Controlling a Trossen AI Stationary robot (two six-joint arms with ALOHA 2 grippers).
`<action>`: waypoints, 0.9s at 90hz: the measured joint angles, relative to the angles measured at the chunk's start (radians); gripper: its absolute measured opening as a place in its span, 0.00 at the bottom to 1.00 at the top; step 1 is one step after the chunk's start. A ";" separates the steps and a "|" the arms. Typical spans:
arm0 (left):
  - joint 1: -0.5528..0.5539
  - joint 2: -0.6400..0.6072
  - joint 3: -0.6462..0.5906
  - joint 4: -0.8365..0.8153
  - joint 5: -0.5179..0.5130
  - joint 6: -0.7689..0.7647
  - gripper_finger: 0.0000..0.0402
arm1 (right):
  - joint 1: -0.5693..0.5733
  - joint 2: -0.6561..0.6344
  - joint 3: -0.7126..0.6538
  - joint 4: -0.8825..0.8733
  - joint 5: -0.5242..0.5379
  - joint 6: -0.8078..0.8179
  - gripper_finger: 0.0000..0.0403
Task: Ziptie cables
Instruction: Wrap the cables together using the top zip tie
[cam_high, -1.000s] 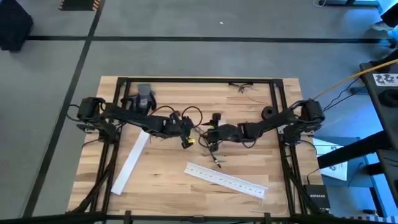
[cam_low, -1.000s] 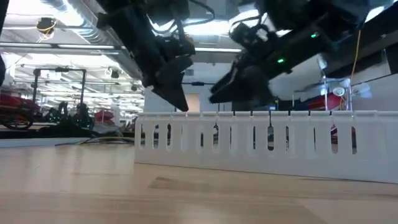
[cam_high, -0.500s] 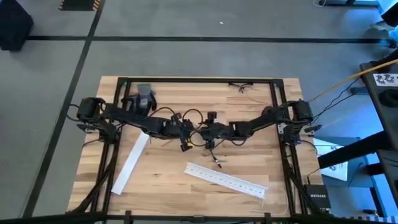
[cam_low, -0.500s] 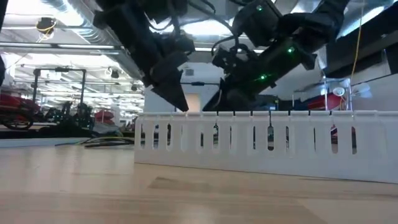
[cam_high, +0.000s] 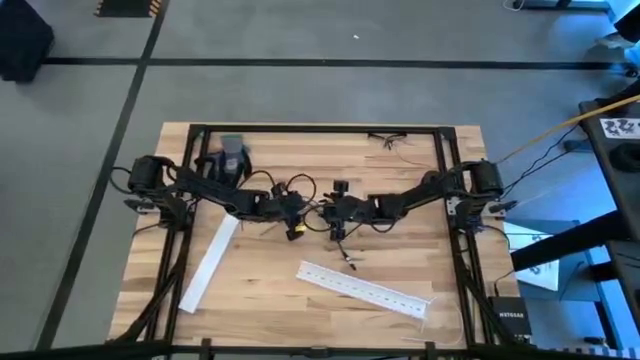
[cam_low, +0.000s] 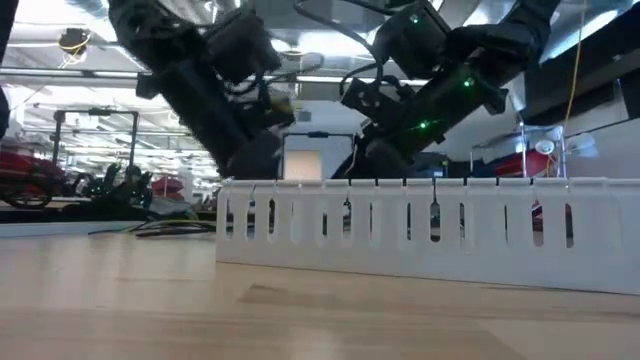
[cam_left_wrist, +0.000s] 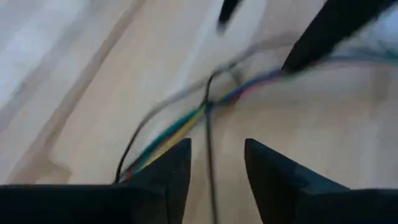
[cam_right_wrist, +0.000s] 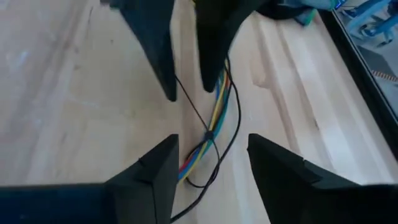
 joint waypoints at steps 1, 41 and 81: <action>0.000 0.004 -0.001 0.005 0.000 0.004 0.37 | 0.000 0.000 0.000 0.000 0.000 0.000 0.46; 0.002 0.073 0.001 0.056 -0.090 0.070 0.03 | -0.003 0.000 0.000 0.010 0.010 -0.005 0.46; -0.046 0.063 0.160 -0.164 -0.096 0.124 0.00 | -0.015 0.087 0.099 -0.017 -0.006 -0.062 0.46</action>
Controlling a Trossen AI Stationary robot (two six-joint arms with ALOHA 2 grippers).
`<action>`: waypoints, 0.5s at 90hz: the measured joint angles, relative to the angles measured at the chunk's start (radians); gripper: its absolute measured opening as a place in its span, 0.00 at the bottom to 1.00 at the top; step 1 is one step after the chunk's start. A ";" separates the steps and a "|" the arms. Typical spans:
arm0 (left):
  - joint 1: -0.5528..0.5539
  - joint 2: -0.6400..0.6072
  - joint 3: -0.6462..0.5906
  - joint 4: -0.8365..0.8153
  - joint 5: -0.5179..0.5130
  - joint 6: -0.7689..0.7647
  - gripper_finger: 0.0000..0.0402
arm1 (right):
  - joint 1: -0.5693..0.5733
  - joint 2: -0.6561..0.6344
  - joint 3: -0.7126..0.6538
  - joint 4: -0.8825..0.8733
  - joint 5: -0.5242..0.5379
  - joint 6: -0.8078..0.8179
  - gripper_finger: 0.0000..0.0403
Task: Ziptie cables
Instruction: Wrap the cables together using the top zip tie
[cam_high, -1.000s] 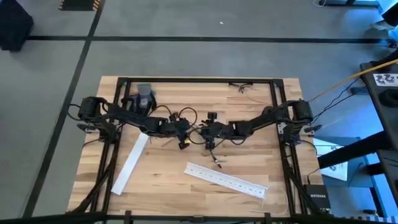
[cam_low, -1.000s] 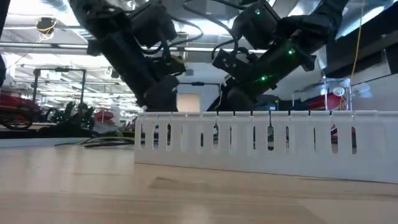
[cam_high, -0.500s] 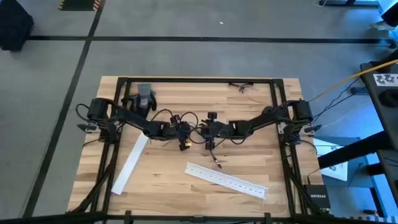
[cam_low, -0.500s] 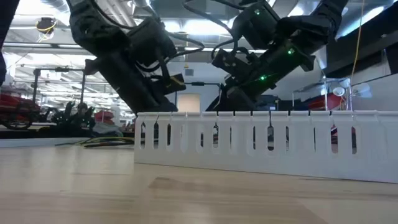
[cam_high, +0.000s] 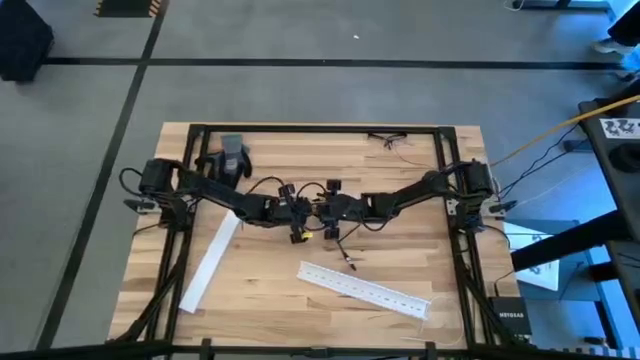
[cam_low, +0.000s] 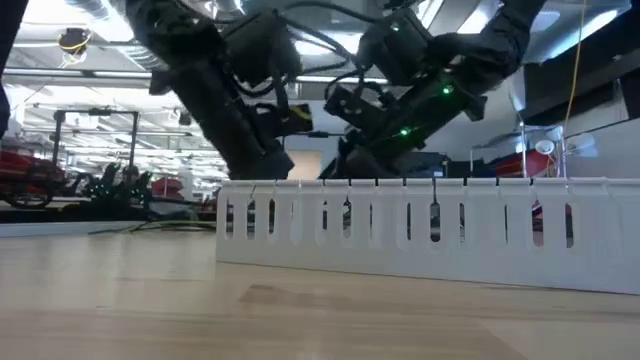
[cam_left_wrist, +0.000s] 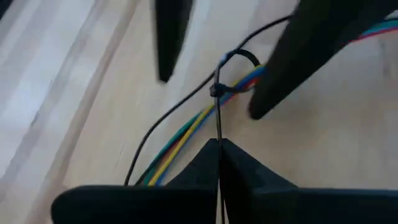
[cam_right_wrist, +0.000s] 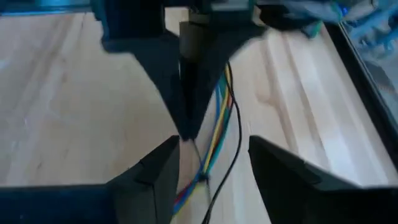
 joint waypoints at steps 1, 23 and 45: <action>-0.001 0.000 0.003 -0.007 0.000 0.002 0.00 | -0.001 0.001 0.004 -0.009 0.003 -0.001 0.46; -0.023 -0.018 0.049 -0.111 -0.009 0.001 0.00 | -0.010 0.015 0.044 -0.087 0.007 -0.021 0.46; -0.034 -0.036 0.062 -0.155 -0.011 -0.011 0.00 | -0.010 0.016 0.045 -0.073 0.006 -0.022 0.33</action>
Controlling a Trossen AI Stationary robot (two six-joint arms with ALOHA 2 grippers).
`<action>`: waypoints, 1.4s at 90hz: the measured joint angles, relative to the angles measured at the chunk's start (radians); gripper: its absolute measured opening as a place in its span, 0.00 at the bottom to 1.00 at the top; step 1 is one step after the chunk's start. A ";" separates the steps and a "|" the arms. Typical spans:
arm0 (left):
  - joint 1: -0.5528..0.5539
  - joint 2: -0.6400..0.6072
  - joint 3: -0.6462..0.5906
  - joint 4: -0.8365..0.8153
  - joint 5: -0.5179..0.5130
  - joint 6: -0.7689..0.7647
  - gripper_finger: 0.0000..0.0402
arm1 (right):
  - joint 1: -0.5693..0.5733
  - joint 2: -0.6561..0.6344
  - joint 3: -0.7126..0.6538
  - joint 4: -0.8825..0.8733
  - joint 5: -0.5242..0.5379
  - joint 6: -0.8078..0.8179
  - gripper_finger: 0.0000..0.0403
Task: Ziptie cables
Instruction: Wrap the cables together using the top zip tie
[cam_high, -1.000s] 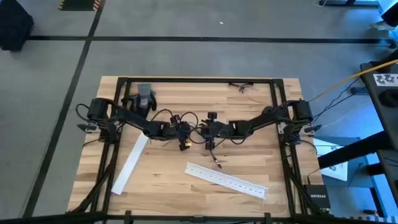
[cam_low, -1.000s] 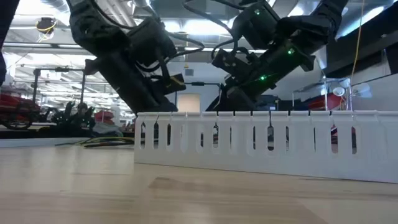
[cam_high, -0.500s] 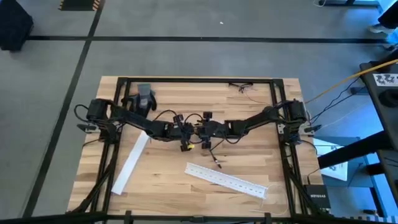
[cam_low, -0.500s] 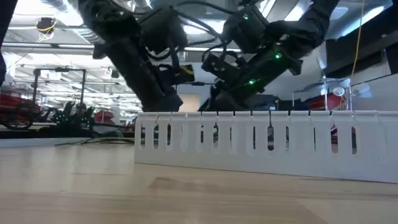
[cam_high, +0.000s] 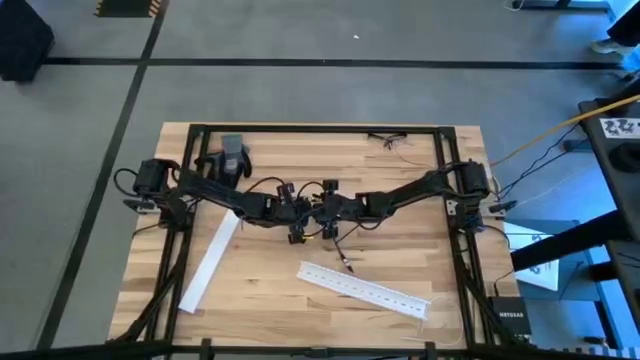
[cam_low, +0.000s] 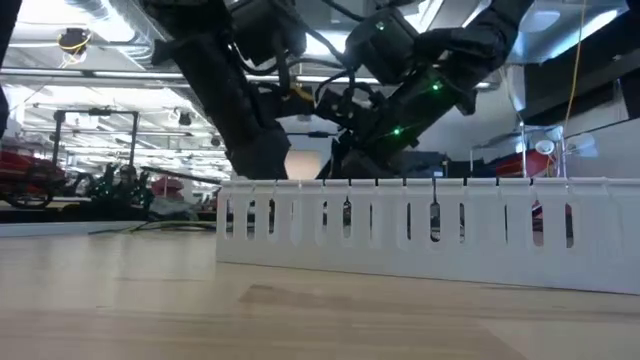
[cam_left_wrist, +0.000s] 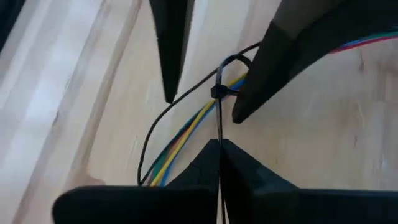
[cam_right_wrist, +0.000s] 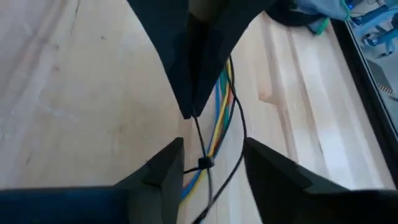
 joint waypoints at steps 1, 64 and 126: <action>0.000 0.000 0.000 0.000 0.000 0.000 0.00 | 0.000 0.000 0.000 0.000 0.000 0.000 0.32; -0.062 -0.160 0.006 -0.077 -0.119 0.026 0.00 | 0.000 -0.004 0.001 -0.238 0.035 0.120 0.01; -0.095 -0.273 -0.004 -0.137 -0.055 -0.023 0.21 | -0.010 -0.023 -0.014 -0.273 0.012 0.295 0.34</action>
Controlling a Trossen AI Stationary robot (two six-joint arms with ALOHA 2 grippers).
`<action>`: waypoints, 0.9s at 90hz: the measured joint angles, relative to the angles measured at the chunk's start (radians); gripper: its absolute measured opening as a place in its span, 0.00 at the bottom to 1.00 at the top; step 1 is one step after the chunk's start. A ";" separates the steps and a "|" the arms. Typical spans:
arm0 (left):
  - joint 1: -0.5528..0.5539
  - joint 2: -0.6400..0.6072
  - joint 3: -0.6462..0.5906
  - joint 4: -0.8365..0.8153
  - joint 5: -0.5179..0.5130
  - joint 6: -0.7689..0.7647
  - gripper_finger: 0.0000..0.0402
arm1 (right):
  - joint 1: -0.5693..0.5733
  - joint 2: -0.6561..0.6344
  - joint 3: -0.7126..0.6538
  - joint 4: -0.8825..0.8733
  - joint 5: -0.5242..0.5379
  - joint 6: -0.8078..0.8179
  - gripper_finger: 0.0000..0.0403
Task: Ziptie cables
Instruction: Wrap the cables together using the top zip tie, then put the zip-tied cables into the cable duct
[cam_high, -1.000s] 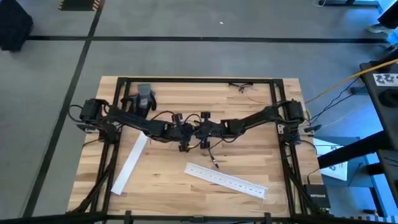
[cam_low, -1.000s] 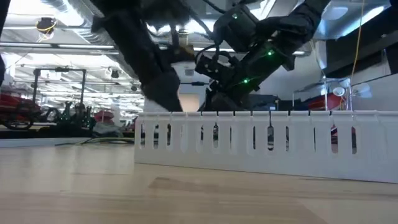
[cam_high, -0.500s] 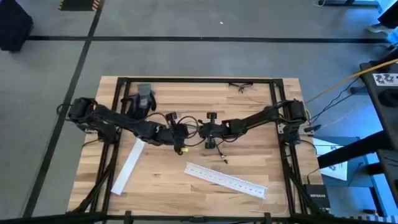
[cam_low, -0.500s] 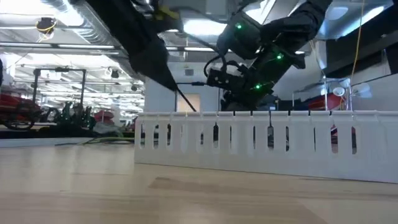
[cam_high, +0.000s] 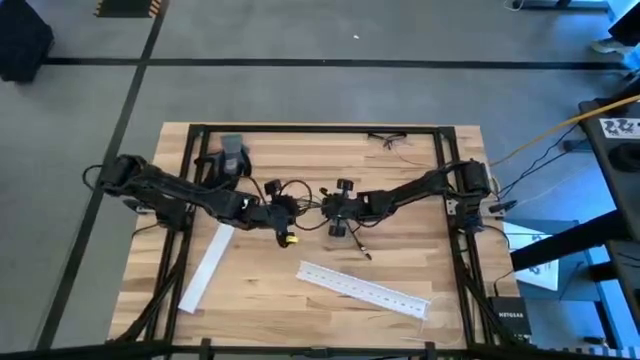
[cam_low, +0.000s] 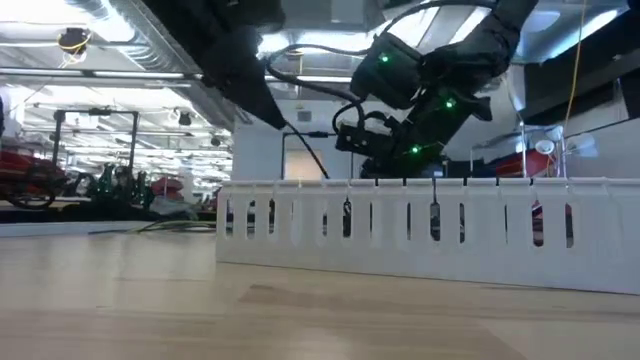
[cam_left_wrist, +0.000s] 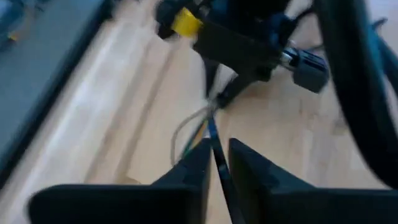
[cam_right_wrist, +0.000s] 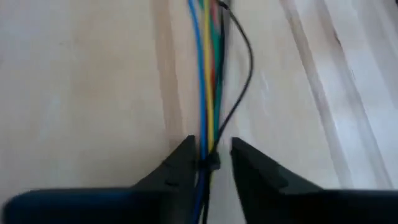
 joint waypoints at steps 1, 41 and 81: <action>0.000 -0.001 0.005 -0.006 0.003 0.002 0.22 | 0.000 -0.005 0.004 -0.013 -0.007 0.000 0.36; -0.050 -0.055 0.047 -0.143 0.028 -0.019 0.50 | 0.000 -0.379 -0.152 -0.124 -0.155 0.133 0.64; -0.064 -0.049 0.010 -0.155 0.027 -0.079 0.48 | 0.019 -0.223 -0.331 0.163 -0.172 0.376 0.64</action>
